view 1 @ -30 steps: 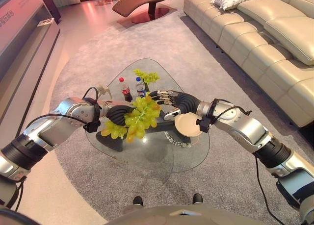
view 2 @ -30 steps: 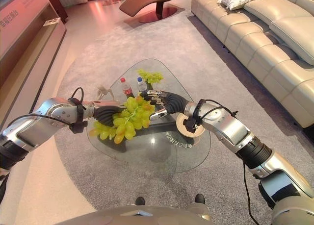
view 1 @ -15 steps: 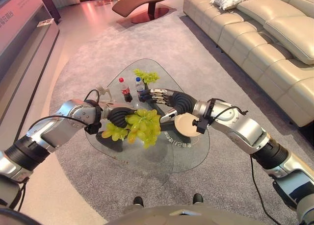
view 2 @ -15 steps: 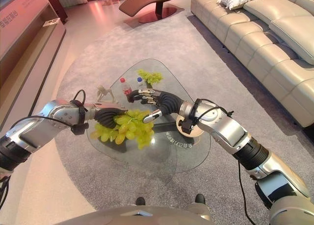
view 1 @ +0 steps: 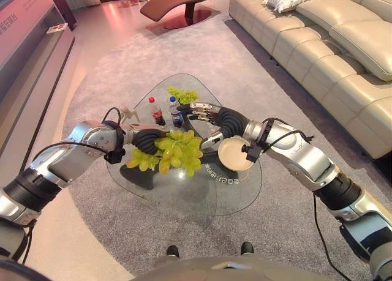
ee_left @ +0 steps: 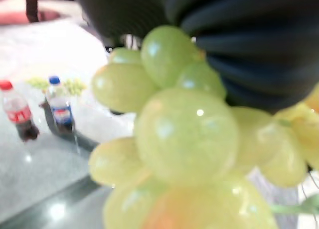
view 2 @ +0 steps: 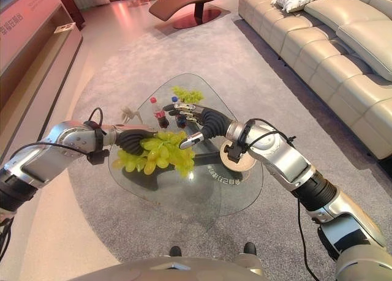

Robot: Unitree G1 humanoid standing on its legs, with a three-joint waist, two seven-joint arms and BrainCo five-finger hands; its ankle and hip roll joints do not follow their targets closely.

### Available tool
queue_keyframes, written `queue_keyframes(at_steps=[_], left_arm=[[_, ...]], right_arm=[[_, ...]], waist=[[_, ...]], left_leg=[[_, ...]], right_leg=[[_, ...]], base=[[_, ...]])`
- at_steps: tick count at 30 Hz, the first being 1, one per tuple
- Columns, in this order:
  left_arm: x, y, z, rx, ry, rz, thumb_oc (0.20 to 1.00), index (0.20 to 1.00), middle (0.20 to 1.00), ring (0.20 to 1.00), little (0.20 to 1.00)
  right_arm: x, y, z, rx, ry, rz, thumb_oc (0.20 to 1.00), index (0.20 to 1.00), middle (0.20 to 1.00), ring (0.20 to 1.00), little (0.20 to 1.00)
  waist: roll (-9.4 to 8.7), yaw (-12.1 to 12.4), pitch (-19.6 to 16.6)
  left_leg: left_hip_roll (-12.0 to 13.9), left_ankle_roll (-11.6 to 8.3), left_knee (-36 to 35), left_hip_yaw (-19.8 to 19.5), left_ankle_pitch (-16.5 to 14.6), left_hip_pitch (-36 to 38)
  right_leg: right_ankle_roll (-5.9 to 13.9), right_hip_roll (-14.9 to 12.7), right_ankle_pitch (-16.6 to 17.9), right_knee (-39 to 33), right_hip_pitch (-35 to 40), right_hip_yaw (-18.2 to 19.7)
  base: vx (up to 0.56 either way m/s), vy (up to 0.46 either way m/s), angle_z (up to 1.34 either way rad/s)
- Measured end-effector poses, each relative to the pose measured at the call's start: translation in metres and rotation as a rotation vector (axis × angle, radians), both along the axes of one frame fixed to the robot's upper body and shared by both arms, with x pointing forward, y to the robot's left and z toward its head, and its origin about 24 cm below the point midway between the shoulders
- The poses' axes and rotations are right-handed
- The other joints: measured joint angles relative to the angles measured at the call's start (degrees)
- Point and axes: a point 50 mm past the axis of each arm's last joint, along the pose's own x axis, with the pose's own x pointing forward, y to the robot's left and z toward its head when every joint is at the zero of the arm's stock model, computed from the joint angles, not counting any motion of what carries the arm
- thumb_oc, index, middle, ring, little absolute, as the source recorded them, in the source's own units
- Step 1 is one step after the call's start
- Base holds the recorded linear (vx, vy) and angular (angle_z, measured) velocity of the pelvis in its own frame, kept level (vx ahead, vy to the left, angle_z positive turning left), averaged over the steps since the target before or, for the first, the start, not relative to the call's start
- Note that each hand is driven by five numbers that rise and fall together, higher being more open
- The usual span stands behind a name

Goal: Pick up fruits into the plate

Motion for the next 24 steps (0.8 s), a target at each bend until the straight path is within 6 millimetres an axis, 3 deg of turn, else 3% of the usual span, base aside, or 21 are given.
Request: queue_keyframes(at_steps=[3,14,24], left_arm=[[0.003,0.003,0.012,-0.038,-0.073,0.017,0.2,0.2,0.2,0.2,0.2],[0.002,0.001,0.016,-0.069,-0.109,-0.003,0.2,0.2,0.2,0.2,0.2],[0.003,-0.009,0.006,-0.192,0.065,0.005,0.2,0.2,0.2,0.2,0.2]], right_arm=[[-0.002,-0.002,-0.007,0.004,0.052,0.005,1.0,1.0,1.0,1.0,1.0],[-0.003,-0.003,-0.017,0.026,0.17,0.001,1.0,1.0,1.0,1.0,1.0],[-0.004,0.003,-0.029,0.058,0.246,0.01,1.0,1.0,1.0,1.0,1.0]], waist=[[0.0,0.08,0.0],[-0.01,0.19,-0.01],[-0.09,0.11,-0.26]], left_leg=[[0.0,0.0,0.0,-0.06,0.0,-0.01],[0.0,0.0,0.0,-0.14,0.0,-0.07],[-0.02,0.0,0.0,-0.21,0.01,-0.05]], right_leg=[[0.0,-0.01,0.0,0.0,0.06,-0.1],[0.0,0.01,0.0,0.0,0.06,-0.15],[0.0,0.02,0.0,0.01,0.12,-0.18]], base=[[0.0,0.0,0.0],[0.0,0.0,0.0],[0.0,0.0,0.0]])
